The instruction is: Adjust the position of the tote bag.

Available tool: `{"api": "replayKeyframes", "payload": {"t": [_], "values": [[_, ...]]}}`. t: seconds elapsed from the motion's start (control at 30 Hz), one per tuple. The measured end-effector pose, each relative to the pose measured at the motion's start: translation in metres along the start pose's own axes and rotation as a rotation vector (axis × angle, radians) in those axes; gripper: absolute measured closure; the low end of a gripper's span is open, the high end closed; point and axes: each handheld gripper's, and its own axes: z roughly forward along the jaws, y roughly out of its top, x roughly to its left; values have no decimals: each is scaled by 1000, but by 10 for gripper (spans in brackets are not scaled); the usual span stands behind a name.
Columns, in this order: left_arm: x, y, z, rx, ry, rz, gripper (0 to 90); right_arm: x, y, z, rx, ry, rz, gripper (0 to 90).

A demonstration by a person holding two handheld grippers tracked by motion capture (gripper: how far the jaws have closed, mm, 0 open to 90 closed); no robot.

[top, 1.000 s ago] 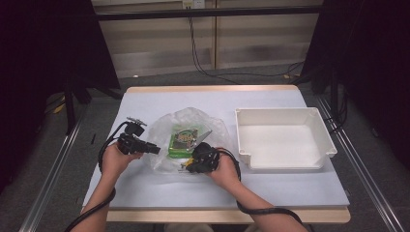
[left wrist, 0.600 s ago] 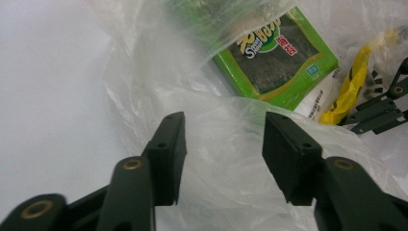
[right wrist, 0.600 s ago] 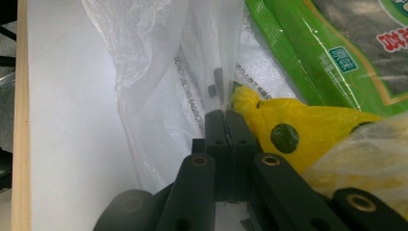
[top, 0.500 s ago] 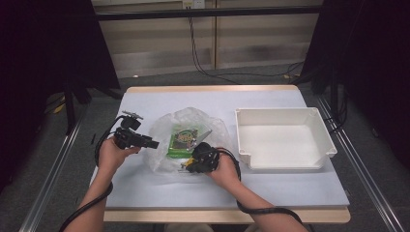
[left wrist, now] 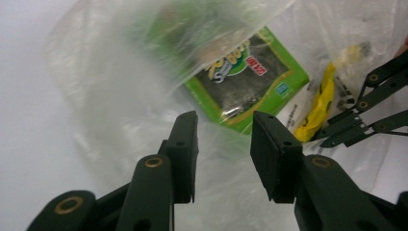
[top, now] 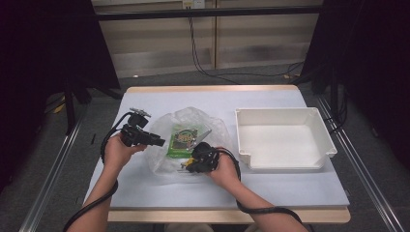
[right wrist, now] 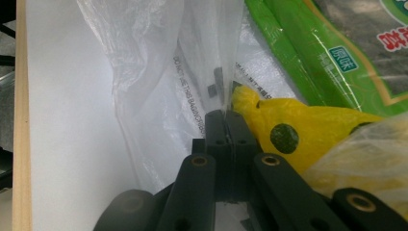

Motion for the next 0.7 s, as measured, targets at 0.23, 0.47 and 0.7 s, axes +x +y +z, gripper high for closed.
{"api": "replayKeyframes", "payload": {"t": [0.23, 0.47, 0.7], "values": [[-11, -12, 27, 54, -6, 15, 495, 0, -1, 0, -12, -6, 1, 897], [-17, -31, 36, 61, 15, -24, 584, 2, -1, 0, -11, -9, -4, 894], [-17, -39, 37, 95, 25, -4, 785, 8, 7, -5, -6, -19, -22, 835]]}}
